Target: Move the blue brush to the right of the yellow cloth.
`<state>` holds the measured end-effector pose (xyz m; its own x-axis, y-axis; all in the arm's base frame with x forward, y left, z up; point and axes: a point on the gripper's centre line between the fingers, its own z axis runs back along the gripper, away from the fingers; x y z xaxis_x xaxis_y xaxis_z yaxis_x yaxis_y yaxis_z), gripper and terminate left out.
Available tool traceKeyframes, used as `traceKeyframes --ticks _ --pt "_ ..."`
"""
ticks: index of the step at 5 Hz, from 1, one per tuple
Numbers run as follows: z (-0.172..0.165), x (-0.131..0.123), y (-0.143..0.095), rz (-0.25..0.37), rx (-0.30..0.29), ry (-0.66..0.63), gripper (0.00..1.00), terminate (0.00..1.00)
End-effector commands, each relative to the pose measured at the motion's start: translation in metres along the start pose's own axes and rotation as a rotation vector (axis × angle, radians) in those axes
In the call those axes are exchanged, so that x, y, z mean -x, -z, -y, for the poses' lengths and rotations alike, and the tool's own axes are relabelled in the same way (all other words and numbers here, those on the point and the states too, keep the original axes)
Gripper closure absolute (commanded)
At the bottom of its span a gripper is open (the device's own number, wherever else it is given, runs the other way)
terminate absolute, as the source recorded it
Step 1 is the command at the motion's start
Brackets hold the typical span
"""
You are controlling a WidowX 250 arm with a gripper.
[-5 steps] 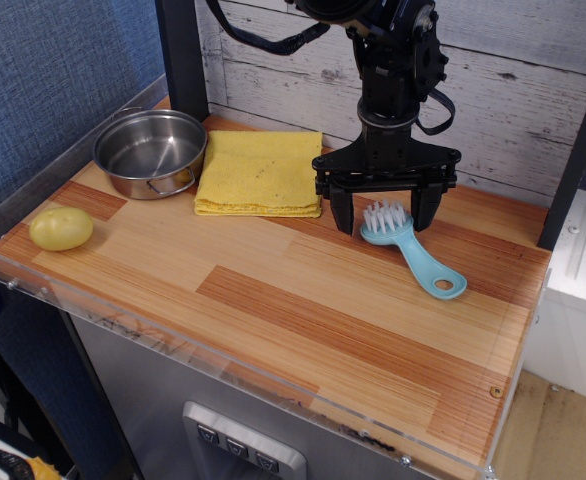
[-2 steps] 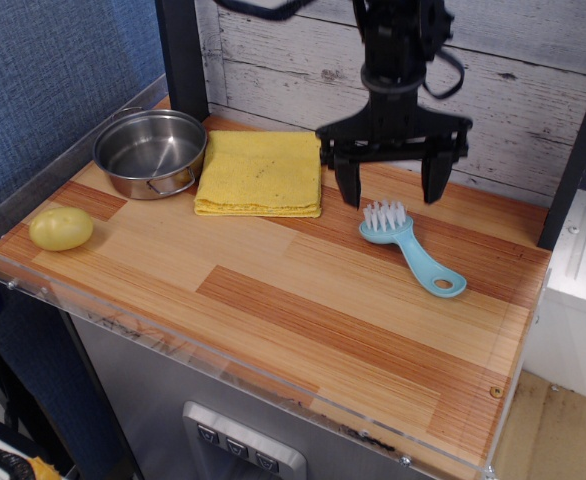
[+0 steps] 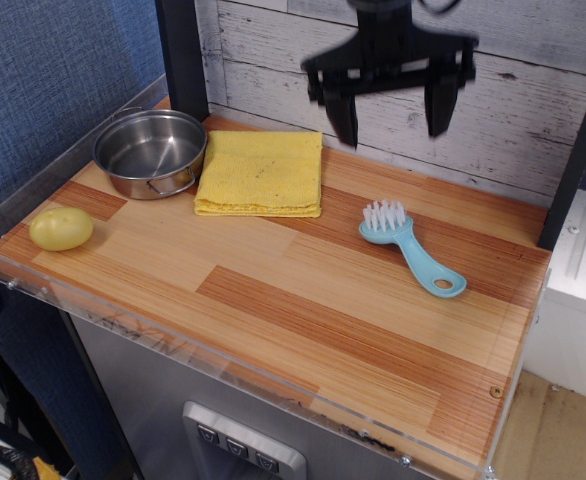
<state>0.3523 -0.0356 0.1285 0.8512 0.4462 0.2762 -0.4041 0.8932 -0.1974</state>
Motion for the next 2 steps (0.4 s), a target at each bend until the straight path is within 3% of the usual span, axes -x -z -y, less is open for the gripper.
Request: traceKeyframes --ticks 1,2 --pt "-0.0184 0.0044 -0.0671 0.085 0.06 0.013 0.0 0.0" --pt "-0.0184 0.0044 -0.0671 0.085 0.06 0.013 0.0 1.0"
